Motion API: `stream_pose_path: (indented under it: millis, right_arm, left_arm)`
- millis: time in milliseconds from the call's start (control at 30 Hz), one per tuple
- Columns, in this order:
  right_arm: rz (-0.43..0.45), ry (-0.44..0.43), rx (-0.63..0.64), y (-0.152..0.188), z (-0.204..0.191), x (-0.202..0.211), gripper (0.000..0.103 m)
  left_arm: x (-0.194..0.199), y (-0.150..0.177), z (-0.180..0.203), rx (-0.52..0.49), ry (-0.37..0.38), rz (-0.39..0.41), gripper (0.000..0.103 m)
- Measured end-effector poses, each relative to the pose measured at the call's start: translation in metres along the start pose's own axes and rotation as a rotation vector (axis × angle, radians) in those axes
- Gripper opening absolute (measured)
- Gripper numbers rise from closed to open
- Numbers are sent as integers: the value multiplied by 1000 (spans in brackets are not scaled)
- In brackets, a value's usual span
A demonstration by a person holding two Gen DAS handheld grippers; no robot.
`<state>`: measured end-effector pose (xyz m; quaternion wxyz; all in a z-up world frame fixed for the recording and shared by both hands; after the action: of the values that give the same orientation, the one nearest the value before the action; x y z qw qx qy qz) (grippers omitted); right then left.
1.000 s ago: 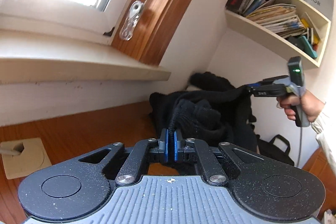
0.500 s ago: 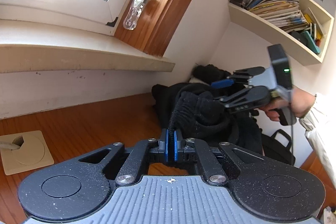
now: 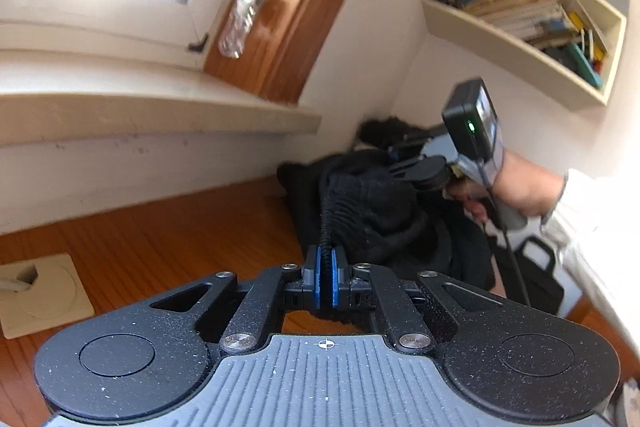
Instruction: Fold clothes
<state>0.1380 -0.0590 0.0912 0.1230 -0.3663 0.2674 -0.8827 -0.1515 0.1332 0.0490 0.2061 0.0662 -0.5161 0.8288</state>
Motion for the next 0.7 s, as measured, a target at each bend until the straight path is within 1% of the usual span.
stream_pose_path:
  millis: [67,133,200,267,333,367,467,533,633,667,700]
  right_arm:
    - [52,56,-12,-4,7,12,11]
    - [124,122,-33,-9,20,30,9]
    - [176,164,-58,-14,35,50,9]
    - [208,220,-83,-17,56,64,9]
    - [236,284,-123,-16,77,82,8]
    - [250,311,-167,-13,93,93,8]
    - [280,389,-272,0,133,123,8]
    - [280,442,-352,15,159,142,8]
    - [193,446,-429,45,185,146,9]
    - [162,446,-454,55,193,147,9]
    - [122,431,-450,65,193,142,10]
  left_arm:
    - [5,-3,2,-1,-9,22,5]
    - [11,-7,3,-9,-17,41,5]
    - [17,-11,5,-12,-14,55,5]
    - [25,-15,7,-14,-13,71,5]
    - [41,-21,10,-19,-24,105,5]
    - [50,-24,10,-19,-27,119,5]
    - [75,-29,4,-17,-75,148,5]
    - [92,-29,-5,-2,-109,160,5]
    - [112,-26,-16,6,-149,150,5]
    - [115,-25,-17,1,-150,134,5]
    - [118,-24,-18,-3,-141,119,5]
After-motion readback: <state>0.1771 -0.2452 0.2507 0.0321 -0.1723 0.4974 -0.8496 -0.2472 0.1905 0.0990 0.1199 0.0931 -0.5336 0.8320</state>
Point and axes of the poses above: each gripper's, at about its wrist camera, not at the fingertips, and x roughly against the way its jaws point, z to its right, y to its underside, the point moved 2 cm from there along -x, roughly the way its jaws point, and after that the axes turned 4 degrees about x, right-handed, at the moved point
